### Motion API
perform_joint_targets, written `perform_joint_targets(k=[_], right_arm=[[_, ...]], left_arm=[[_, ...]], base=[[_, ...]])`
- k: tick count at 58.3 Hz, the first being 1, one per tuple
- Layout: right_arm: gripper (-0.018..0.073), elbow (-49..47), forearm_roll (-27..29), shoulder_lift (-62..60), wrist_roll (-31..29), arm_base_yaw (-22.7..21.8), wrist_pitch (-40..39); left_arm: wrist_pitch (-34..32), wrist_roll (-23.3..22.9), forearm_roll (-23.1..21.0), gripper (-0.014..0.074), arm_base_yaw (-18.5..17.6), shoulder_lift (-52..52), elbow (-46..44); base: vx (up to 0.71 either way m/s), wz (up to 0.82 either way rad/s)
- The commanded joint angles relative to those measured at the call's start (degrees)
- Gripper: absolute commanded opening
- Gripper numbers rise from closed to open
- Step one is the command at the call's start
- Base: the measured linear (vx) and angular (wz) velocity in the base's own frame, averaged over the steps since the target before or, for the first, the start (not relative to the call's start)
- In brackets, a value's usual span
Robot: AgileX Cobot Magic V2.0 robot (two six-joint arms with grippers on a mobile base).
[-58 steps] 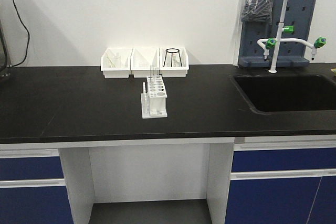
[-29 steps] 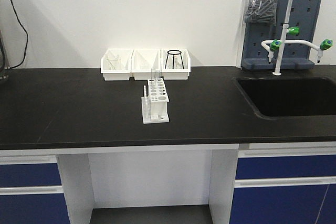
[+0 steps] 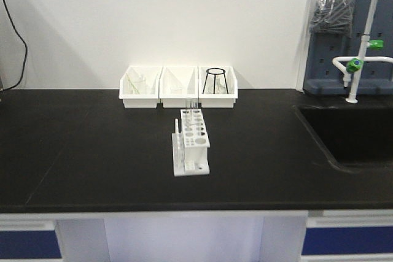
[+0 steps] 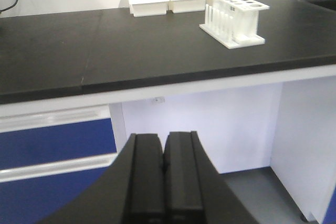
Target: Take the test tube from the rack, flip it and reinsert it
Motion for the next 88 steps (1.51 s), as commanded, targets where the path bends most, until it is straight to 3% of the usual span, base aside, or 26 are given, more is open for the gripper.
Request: perform_joint_targets(k=[1, 88], right_arm=[[-0.0011, 0.15, -0.41, -0.8, -0.09, -0.19, -4.42], [-0.0011, 0.15, -0.41, -0.8, -0.09, -0.19, -4.42]], left_arm=[[-4.65, -0.5, -0.12, -0.0006, -0.01, -0.45, -0.23], [-4.65, -0.5, -0.12, -0.0006, -0.01, -0.45, -0.23]], base=[[0.42, 0.06], [0.33, 0.01]])
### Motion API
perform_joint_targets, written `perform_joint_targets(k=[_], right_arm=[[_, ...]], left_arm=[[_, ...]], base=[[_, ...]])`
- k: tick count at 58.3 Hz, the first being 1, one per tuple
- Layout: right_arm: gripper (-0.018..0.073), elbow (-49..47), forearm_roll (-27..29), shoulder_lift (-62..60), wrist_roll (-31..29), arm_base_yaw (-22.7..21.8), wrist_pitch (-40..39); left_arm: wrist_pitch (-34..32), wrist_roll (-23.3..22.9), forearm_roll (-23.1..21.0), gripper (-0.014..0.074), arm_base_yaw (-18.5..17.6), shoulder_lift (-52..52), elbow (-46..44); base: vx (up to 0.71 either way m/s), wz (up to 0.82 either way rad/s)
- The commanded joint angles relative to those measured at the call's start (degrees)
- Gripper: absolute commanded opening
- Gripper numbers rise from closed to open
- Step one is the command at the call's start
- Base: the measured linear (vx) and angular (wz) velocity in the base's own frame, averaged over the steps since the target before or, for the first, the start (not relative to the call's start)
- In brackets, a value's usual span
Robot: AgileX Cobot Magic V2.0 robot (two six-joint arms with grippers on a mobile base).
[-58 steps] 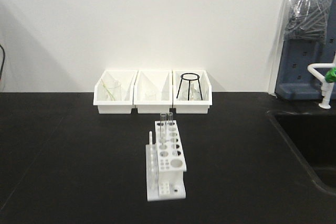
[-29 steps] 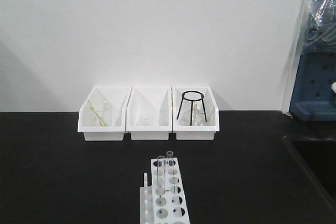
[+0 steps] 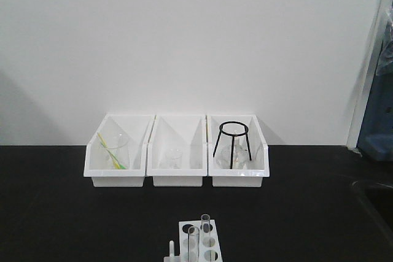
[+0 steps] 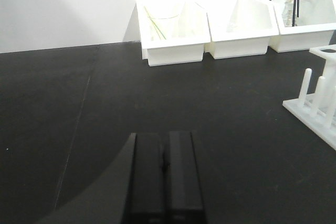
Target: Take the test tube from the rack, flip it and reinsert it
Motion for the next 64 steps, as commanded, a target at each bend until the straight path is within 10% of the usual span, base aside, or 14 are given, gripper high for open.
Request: perform_joint_targets(k=[1, 36, 64], right_arm=[[-0.0011, 0.15, -0.41, -0.8, -0.09, -0.19, -4.42], [-0.0011, -10.97, 1.57, 0.09, 1.0, -0.19, -16.16], [-0.0007, -44.42, 2.85, 42.7, -5.41, -0.23, -13.68]], left_arm=[[-4.65, -0.5, -0.12, -0.0006, -0.01, -0.45, -0.23], [-4.65, -0.5, -0.12, -0.0006, -0.01, -0.45, -0.23], [-4.65, -0.5, -0.12, -0.0006, -0.01, -0.45, -0.23]], base=[[0.09, 0.0], [0.02, 0.01], [0.0, 0.0]])
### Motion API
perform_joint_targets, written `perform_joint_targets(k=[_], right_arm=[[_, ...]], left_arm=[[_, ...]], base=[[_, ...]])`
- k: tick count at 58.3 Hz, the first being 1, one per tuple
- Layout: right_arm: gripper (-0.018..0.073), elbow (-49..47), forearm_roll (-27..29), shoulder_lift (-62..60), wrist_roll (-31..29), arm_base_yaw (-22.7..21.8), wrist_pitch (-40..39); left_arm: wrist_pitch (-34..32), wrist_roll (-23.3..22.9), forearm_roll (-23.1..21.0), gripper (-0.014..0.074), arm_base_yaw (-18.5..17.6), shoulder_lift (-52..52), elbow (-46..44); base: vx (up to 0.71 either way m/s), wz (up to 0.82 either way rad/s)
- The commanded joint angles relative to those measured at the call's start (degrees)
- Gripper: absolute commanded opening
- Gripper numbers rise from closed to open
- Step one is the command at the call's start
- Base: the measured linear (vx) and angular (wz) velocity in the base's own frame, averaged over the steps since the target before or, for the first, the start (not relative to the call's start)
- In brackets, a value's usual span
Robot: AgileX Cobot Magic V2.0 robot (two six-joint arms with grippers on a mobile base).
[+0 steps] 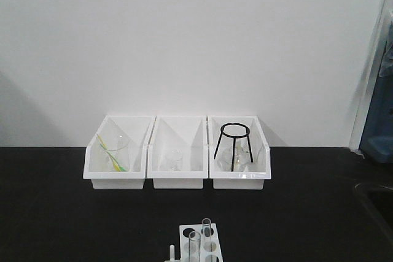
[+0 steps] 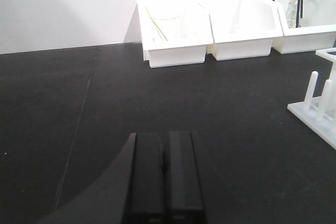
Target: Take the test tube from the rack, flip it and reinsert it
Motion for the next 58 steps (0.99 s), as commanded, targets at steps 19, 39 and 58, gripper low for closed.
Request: perform_joint_targets(k=[19, 39, 58], right_arm=[[0.0153, -4.09, -0.04, 7.42, 0.53, -0.23, 0.15], [0.0576, -3.81, 0.22, 7.42, 1.38, -0.23, -1.85], [0.0565, 9.11, -3.59, 12.55, 9.68, 5.9, -17.28]], left_arm=[[-4.65, -0.5, -0.12, -0.0006, -0.01, -0.45, -0.23], [-4.65, -0.5, -0.12, -0.0006, -0.01, -0.45, -0.23], [-4.65, -0.5, -0.12, -0.0006, -0.01, -0.45, -0.23]], base=[[0.0, 0.0], [0.0, 0.0], [0.0, 0.0]])
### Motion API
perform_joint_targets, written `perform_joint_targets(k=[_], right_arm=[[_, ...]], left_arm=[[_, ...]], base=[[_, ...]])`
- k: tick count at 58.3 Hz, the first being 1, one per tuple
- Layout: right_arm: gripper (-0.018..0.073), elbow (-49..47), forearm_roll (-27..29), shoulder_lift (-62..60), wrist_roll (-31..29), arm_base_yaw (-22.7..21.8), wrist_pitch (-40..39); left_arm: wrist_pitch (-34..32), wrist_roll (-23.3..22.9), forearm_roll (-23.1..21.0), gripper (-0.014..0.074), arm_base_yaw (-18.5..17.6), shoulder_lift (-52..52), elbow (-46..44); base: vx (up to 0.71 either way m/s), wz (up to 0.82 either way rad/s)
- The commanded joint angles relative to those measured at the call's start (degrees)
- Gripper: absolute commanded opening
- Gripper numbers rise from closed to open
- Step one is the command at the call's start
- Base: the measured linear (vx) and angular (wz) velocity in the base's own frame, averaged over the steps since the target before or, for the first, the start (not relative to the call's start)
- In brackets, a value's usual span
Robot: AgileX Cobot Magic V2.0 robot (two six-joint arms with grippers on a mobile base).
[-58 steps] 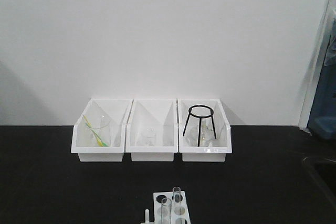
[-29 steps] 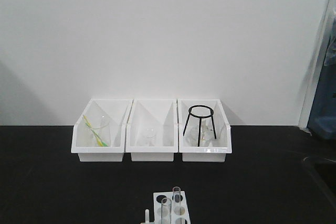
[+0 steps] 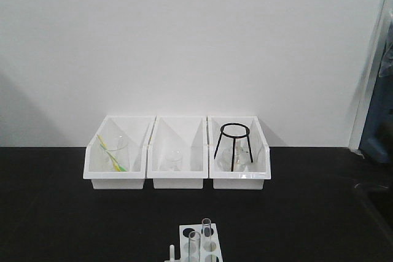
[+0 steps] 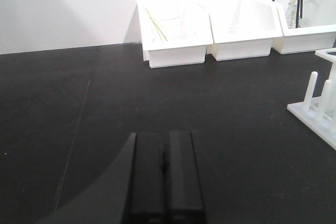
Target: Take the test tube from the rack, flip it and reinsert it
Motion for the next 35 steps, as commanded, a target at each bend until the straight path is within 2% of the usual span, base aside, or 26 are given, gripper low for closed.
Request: perform_joint_targets(k=[1, 10, 17, 22, 35], right_arm=[[0.0561, 5.48, -3.91, 3.4, 1.16, 4.83, -11.25], [0.054, 13.97, -10.5, 14.44, 1.46, 15.37, -25.58], [0.0538, 13.44, -12.7, 25.27, -1.57, 20.96, -31.82], [0.0538, 11.69, -12.83, 31.83, -3.78, 22.44, -36.15], [0.0538, 4.21, -12.96, 43.78, -2.71, 22.81, -41.1]], left_arm=[[-4.65, -0.5, -0.12, -0.0006, -0.01, -0.45, -0.23], [-4.65, -0.5, -0.12, -0.0006, -0.01, -0.45, -0.23], [-4.65, -0.5, -0.12, -0.0006, -0.01, -0.45, -0.23], [-4.65, -0.5, -0.12, -0.0006, -0.01, -0.45, -0.23], [-4.65, -0.5, -0.12, -0.0006, -0.01, -0.45, -0.23]], base=[[0.0, 0.0], [0.0, 0.0], [0.0, 0.0], [0.0, 0.0], [0.0, 0.0]])
